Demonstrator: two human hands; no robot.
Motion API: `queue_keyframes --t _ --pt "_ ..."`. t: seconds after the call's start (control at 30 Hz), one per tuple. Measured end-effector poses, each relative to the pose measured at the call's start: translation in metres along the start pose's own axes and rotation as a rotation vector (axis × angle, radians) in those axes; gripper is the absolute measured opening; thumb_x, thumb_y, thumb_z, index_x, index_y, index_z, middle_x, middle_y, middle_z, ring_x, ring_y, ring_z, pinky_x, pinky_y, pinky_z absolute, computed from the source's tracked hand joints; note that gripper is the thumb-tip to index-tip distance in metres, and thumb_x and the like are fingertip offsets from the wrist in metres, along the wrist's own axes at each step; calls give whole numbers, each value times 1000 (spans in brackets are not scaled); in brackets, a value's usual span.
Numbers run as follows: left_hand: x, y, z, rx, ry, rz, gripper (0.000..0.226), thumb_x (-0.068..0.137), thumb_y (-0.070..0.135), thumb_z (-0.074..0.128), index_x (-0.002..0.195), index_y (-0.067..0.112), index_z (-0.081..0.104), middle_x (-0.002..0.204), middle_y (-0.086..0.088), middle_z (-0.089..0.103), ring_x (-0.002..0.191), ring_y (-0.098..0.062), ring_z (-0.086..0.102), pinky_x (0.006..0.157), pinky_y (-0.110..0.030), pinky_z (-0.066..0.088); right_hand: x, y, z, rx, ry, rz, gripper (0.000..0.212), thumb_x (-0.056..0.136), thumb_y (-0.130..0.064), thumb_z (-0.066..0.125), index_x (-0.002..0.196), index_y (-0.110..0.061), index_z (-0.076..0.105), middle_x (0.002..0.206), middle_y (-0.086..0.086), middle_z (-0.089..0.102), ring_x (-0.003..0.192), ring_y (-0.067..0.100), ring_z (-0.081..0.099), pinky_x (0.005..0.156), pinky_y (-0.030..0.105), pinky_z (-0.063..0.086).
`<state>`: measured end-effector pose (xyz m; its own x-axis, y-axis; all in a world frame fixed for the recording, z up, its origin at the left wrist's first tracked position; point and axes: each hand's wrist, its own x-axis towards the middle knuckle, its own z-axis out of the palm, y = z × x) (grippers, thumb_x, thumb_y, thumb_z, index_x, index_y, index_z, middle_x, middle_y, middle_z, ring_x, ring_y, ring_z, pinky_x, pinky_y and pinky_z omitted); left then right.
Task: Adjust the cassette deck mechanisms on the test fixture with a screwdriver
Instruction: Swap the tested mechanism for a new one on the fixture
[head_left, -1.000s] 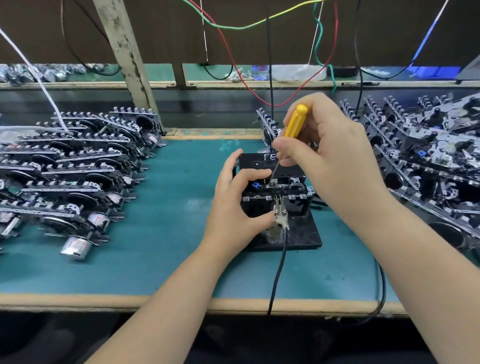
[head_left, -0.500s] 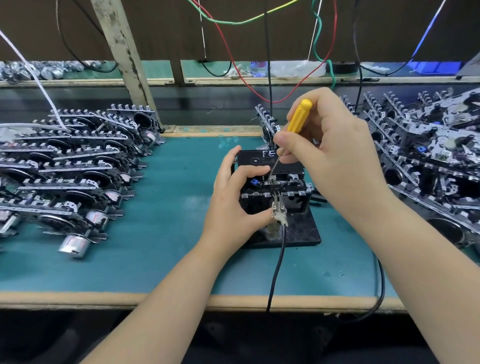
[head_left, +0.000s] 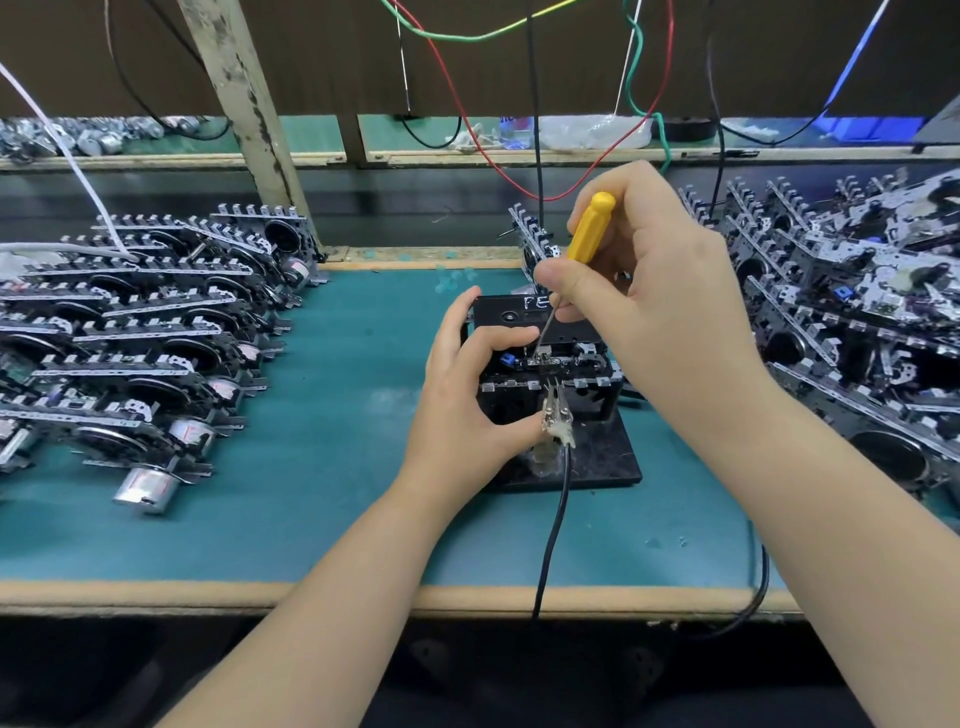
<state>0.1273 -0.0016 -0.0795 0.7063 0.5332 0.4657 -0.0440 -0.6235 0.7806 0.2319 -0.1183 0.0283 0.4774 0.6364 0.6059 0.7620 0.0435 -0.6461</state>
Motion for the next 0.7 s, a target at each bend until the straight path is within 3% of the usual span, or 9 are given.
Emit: queue_keyframes --t 0.1,0.27,0.4,0.5,0.6,0.7 --pt "1 1 0 -9 4 2 70 67 21 93 107 60 51 163 15 17 147 4 20 112 -15 30 0 -4 4 -27 -23 -27 29 91 -14 71 114 -14 54 76 9 56 70 29 62 71 47 53" --pt "0 1 0 -4 -1 2 70 67 21 93 110 58 51 164 14 17 148 -1 23 112 -22 34 4 -6 3 -70 -111 -60 28 94 -14 66 120 -16 55 79 5 54 75 26 59 76 45 50" --pt "-1 -1 -1 -8 -9 -4 70 67 21 92 111 58 52 163 16 17 147 5 20 109 -8 28 12 -1 -4 -27 -123 -43 23 102 -13 54 125 -13 57 97 1 65 90 16 63 86 39 52" --pt "-1 -1 -1 -10 -9 -1 69 67 21 92 112 57 53 163 15 17 147 4 21 108 -6 27 12 1 -3 159 -93 -14 35 99 -4 56 133 -15 54 91 7 68 86 20 71 85 38 58" --pt "0 -1 0 -9 -7 6 70 67 20 93 111 56 52 163 14 17 148 1 21 112 -19 30 11 3 5 175 -9 -27 25 96 -7 64 120 -15 63 85 9 64 78 18 72 79 41 60" --pt "-1 -1 0 -12 -1 12 70 68 21 92 111 58 52 164 16 16 148 3 18 111 -14 28 10 4 8 169 41 -14 16 95 -12 67 111 -12 64 82 7 63 75 18 72 74 43 60"
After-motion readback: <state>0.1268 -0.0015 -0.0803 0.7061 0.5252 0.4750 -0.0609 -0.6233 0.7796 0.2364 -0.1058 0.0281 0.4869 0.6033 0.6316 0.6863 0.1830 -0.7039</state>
